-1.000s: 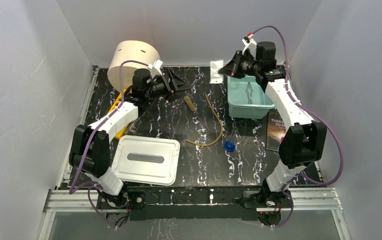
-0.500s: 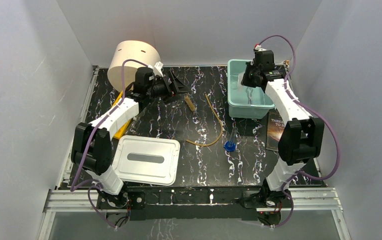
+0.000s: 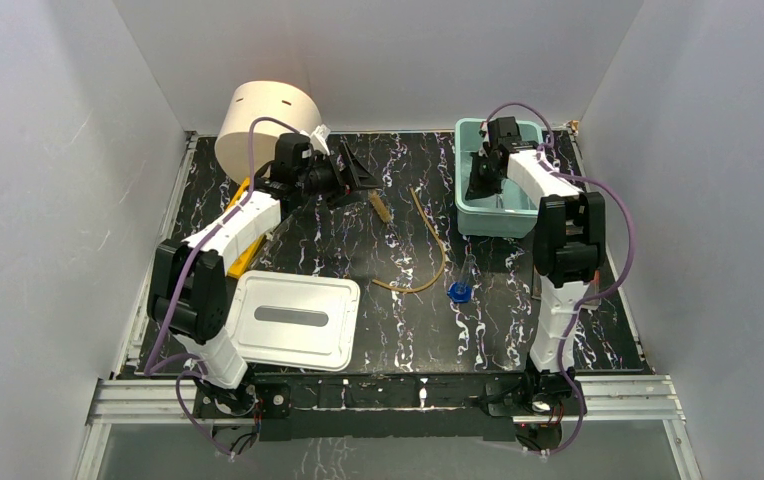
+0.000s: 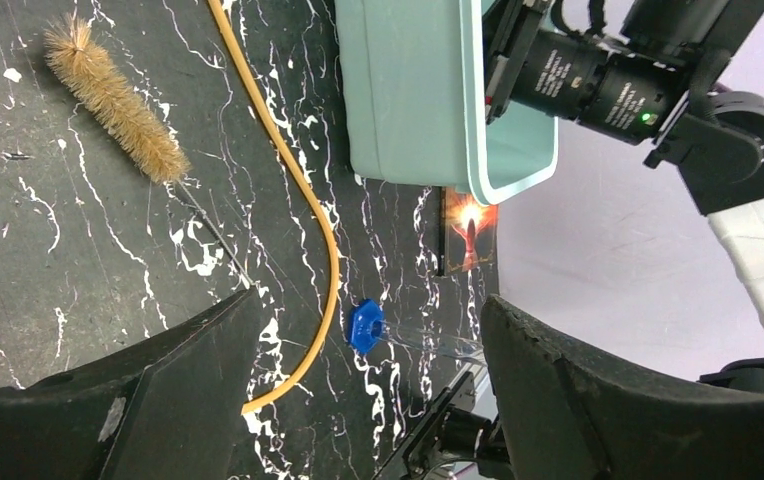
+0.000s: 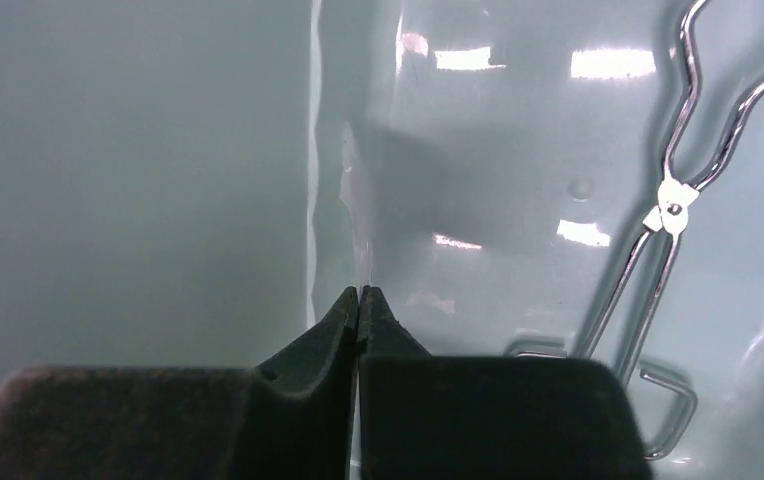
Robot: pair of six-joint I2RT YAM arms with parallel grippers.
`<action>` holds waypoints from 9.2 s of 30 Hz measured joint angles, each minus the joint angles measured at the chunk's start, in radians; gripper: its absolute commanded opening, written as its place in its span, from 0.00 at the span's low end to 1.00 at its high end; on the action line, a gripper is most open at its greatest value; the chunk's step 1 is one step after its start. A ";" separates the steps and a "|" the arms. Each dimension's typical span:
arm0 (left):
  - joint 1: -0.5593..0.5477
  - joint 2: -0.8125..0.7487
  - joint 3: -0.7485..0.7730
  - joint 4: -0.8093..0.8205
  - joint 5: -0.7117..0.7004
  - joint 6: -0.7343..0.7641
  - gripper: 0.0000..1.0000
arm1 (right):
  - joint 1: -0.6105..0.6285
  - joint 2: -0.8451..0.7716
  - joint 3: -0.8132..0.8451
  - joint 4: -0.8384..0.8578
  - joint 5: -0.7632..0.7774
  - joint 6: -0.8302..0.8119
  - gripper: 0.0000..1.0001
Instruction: Organize the chemistry lab equipment
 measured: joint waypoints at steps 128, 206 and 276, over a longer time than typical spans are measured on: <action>0.000 -0.224 0.063 -0.355 -0.716 0.172 0.82 | 0.352 -0.473 -0.116 0.192 0.487 -0.052 0.00; 0.003 -0.184 0.009 -0.342 -0.628 0.100 0.86 | 0.443 -0.439 -0.145 0.091 0.449 -0.029 0.56; 0.006 -0.101 0.015 -0.329 -0.511 0.087 0.86 | 0.453 -0.196 -0.419 0.048 0.510 0.189 0.35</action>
